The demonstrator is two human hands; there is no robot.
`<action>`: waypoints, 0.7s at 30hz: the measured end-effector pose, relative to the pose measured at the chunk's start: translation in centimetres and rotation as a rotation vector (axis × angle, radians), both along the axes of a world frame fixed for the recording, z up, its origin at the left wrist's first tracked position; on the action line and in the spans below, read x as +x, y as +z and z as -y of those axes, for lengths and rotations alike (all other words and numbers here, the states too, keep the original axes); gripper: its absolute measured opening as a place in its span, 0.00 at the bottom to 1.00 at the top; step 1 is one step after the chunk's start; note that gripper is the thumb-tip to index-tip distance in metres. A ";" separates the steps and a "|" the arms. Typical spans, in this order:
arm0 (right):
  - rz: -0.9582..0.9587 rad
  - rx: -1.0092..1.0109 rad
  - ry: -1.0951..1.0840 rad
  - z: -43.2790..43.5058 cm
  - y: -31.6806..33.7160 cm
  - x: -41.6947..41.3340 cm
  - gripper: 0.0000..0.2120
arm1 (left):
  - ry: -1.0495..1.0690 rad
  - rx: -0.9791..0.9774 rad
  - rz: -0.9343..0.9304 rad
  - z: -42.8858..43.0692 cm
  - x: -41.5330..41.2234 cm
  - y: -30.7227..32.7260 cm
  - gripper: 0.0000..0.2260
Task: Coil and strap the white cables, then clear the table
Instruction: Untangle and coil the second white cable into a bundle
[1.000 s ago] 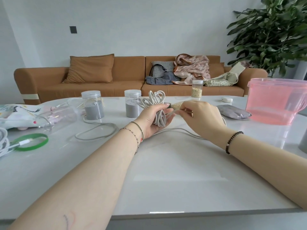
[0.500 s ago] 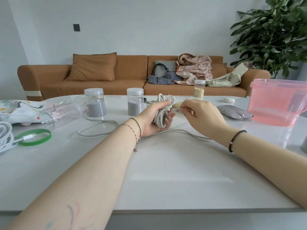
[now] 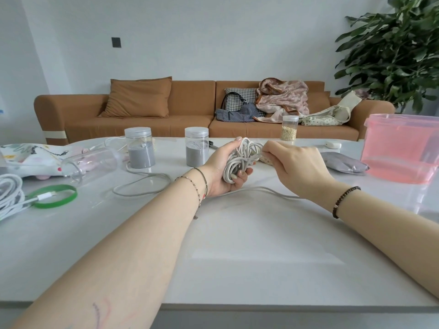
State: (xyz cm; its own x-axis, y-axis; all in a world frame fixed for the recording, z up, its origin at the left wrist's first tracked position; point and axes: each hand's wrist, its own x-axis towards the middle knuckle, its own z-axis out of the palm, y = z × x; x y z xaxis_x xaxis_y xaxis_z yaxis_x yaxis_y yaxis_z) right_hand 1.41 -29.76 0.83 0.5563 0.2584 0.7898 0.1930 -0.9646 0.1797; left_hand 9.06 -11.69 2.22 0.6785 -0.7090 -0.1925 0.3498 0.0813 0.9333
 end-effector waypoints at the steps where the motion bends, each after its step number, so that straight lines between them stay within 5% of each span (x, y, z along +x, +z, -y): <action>1: 0.028 0.001 -0.002 0.1 -0.1 0.1 0.16 | -0.006 0.007 -0.005 0.0 0.0 0.0 0.23; 7: 0.185 0.212 -0.169 0.7 1.3 -0.9 0.25 | -0.083 -0.001 -0.035 -0.2 0.0 0.0 0.19; 10: 0.198 0.090 -0.063 1.3 1.3 -1.1 0.18 | -0.179 0.021 -0.032 -0.2 -0.1 0.1 0.20; 15: 0.072 -0.020 0.040 2.6 1.6 -0.5 0.12 | -0.298 0.140 0.033 0.0 -0.2 0.1 0.22; 21: -0.026 0.158 0.105 2.8 1.4 0.0 0.15 | -0.306 0.163 0.097 -0.3 -0.3 0.1 0.23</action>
State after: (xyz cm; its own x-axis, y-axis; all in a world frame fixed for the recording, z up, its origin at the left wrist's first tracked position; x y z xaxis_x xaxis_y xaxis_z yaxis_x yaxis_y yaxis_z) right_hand 1.46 -32.59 2.25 0.5539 0.1900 0.8106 0.2964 -0.9548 0.0213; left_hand 8.79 -11.39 2.36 0.4604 -0.8472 -0.2651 0.2445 -0.1661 0.9553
